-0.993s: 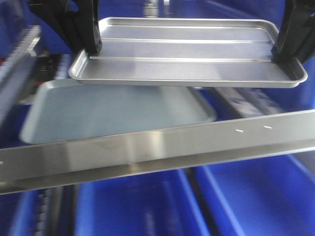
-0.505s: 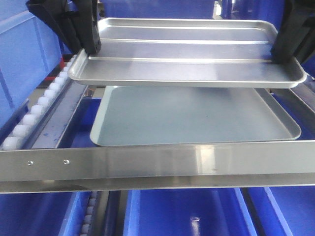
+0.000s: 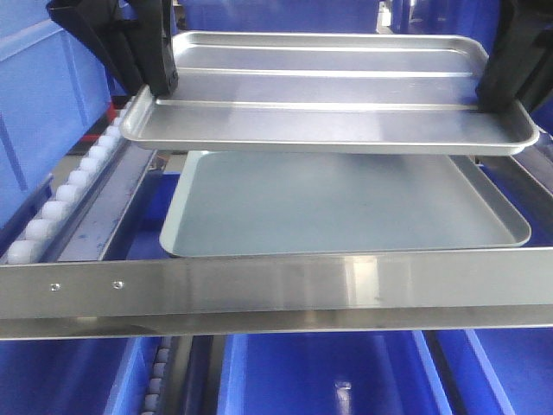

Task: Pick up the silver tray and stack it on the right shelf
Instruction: 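Carry the tray above the larger silver tray on the other shelf, then lower the held tray onto the larger silver tray with both grippers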

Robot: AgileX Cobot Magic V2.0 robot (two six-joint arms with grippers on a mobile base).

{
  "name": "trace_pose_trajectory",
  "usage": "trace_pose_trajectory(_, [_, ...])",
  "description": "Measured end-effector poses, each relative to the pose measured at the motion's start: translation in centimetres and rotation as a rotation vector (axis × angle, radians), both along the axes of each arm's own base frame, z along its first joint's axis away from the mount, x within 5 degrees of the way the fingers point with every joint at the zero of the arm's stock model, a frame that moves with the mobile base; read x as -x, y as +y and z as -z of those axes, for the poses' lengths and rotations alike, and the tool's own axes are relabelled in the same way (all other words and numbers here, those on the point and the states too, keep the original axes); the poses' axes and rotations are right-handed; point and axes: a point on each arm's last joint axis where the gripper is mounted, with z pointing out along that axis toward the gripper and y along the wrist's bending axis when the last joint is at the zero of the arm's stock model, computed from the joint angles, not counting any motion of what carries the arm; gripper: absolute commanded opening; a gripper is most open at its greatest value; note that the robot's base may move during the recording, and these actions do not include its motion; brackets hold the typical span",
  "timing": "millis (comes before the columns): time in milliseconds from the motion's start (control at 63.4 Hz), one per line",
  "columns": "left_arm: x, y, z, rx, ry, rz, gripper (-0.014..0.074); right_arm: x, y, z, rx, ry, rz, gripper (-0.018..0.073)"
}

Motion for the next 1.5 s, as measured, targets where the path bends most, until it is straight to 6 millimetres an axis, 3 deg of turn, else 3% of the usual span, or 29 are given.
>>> trace_pose_trajectory(1135, [-1.0,-0.5,0.1,-0.010,-0.095,0.060,-0.0093,-0.3,0.0,-0.5,0.005,-0.040,-0.006,0.0057])
trace_pose_trajectory(1309, [-2.6,-1.7,1.4,0.025,-0.121,0.062,-0.0093,-1.7,-1.0,-1.7,0.056,-0.074,0.030,0.0057])
trace_pose_trajectory(1498, [-5.2,-3.1,2.0,0.068,-0.157,0.049,-0.0093,-4.9,-2.4,-2.1,0.106,-0.072,0.033,0.0057])
